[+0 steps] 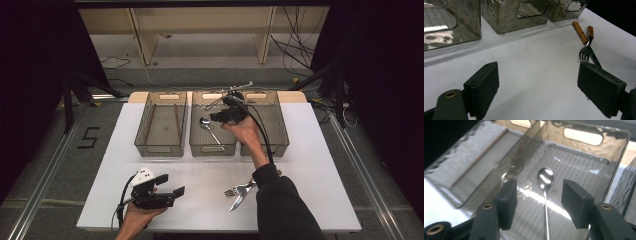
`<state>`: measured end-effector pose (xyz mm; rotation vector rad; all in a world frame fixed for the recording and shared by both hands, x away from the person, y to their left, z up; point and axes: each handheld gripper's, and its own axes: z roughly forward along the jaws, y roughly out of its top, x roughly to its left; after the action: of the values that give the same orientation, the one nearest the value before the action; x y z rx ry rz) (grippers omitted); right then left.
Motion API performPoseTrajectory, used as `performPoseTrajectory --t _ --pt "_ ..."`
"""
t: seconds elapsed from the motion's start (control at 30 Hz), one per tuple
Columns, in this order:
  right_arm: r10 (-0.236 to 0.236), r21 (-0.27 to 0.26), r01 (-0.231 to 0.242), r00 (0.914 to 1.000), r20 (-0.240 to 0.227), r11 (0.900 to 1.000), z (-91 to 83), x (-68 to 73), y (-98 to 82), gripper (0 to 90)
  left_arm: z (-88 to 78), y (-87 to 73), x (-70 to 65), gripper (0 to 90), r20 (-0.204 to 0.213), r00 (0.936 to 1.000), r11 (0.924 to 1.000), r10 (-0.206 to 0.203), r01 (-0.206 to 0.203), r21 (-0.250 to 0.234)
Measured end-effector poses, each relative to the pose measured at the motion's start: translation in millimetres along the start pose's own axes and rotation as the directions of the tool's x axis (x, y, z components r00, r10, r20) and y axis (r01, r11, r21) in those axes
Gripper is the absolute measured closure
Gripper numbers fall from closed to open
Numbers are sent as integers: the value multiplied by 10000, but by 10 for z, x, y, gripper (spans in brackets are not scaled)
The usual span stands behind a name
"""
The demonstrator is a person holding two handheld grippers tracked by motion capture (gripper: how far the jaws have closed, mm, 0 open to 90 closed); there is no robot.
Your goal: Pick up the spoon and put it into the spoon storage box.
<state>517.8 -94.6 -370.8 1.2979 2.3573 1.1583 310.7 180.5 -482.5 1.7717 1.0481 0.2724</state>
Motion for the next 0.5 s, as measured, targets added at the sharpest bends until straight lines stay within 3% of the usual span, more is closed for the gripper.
performPoseTrajectory --t 0.27,0.5 --pt "-556 -583 523 9969 -561 9969 -432 57 -142 403 11 -5 2 172 -41 10000 10000 -26 26 78" --pt "-883 -978 799 9924 -851 9920 -667 90 -317 384 10 -2 9 172 -63 10000 10000 -6 6 95"
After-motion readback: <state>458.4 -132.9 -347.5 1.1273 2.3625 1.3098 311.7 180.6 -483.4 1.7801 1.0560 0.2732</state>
